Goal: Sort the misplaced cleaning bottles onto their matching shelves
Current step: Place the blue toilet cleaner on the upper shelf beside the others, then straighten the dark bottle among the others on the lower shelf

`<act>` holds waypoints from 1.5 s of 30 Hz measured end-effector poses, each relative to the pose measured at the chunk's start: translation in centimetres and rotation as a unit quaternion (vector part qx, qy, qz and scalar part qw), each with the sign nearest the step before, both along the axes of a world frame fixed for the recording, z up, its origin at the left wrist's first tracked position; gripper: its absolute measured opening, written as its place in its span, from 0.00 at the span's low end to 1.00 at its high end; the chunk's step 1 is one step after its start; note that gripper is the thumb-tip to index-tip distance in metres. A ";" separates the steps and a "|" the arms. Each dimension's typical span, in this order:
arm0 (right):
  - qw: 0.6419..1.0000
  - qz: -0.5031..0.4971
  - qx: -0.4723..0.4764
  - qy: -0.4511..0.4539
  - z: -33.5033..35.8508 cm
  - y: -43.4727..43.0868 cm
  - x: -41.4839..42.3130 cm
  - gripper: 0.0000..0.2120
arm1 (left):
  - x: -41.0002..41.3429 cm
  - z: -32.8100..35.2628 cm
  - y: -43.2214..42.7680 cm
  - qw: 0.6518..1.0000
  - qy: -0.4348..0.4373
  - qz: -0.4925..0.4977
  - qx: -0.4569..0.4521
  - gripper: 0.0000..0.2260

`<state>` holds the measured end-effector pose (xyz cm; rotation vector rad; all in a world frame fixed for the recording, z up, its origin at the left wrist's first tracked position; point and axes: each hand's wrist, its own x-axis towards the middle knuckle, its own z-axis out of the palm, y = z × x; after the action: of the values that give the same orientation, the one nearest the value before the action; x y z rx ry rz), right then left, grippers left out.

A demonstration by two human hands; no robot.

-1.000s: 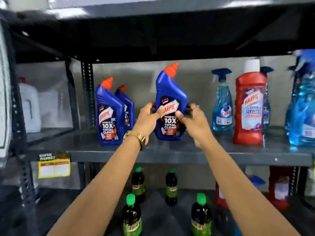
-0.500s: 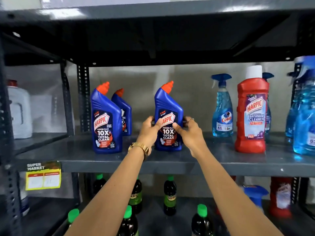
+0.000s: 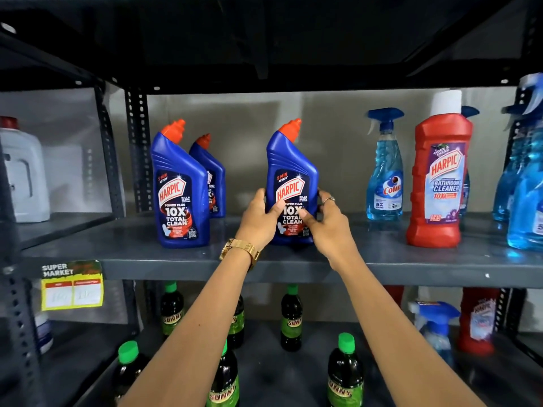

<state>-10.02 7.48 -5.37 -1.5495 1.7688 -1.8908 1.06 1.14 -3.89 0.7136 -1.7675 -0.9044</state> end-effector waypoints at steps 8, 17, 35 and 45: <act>1.000 -0.002 0.010 0.010 0.1 0.3 0.2 0.24 | 0.3 0.0 0.5 1.000 -0.006 -0.011 0.014 0.13; 0.941 -0.150 -0.285 0.107 -6.9 6.5 2.5 0.11 | 1.5 -6.3 7.9 0.949 0.064 0.126 -0.283 0.21; 0.953 -0.050 0.188 -0.234 -31.7 6.9 -3.7 0.21 | -5.8 -32.6 7.4 0.968 -0.104 -0.071 0.216 0.19; 0.960 0.011 0.175 -0.218 -32.5 4.1 2.1 0.14 | -0.7 -34.9 5.8 0.982 -0.034 0.063 0.174 0.16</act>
<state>-7.93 11.59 -37.85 -0.9408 1.7448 -1.6300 0.40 6.97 -38.82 1.0797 -1.6172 -1.1276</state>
